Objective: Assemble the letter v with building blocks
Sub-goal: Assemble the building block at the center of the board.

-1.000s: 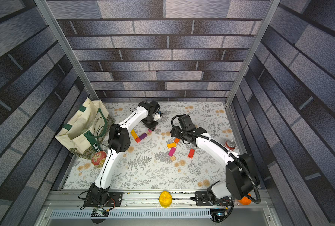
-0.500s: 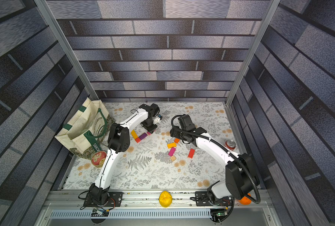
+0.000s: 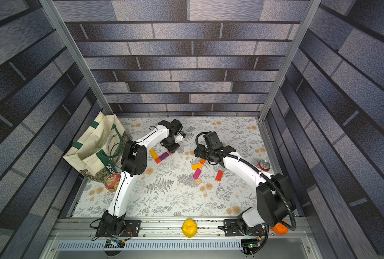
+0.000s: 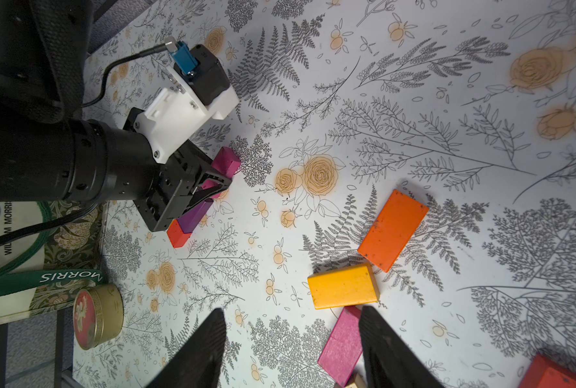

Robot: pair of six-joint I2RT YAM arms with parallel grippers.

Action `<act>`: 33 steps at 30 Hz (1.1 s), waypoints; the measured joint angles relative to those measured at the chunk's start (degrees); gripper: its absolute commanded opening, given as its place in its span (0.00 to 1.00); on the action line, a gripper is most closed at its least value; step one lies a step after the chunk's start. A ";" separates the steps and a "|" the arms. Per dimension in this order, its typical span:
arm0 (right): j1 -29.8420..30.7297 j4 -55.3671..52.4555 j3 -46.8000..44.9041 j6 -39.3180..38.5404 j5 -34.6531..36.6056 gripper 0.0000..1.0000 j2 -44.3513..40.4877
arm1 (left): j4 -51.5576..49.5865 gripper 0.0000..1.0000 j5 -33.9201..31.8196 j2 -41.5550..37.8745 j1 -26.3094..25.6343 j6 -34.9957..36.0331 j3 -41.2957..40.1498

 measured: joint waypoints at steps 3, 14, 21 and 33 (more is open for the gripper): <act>0.00 0.04 0.00 0.00 -0.20 0.65 0.13 | 0.04 0.26 0.00 0.00 0.00 0.02 -0.04; 0.00 0.20 0.00 0.02 -0.61 0.65 0.50 | 0.63 0.27 -0.20 -0.52 -0.02 0.48 -1.09; 0.00 0.22 0.00 0.04 -1.27 0.65 0.50 | 0.98 0.28 -0.22 -0.96 -0.02 0.63 -1.86; 0.00 0.59 0.00 0.46 -1.92 0.65 1.18 | 1.97 0.34 -0.37 -1.51 -0.02 0.72 -2.99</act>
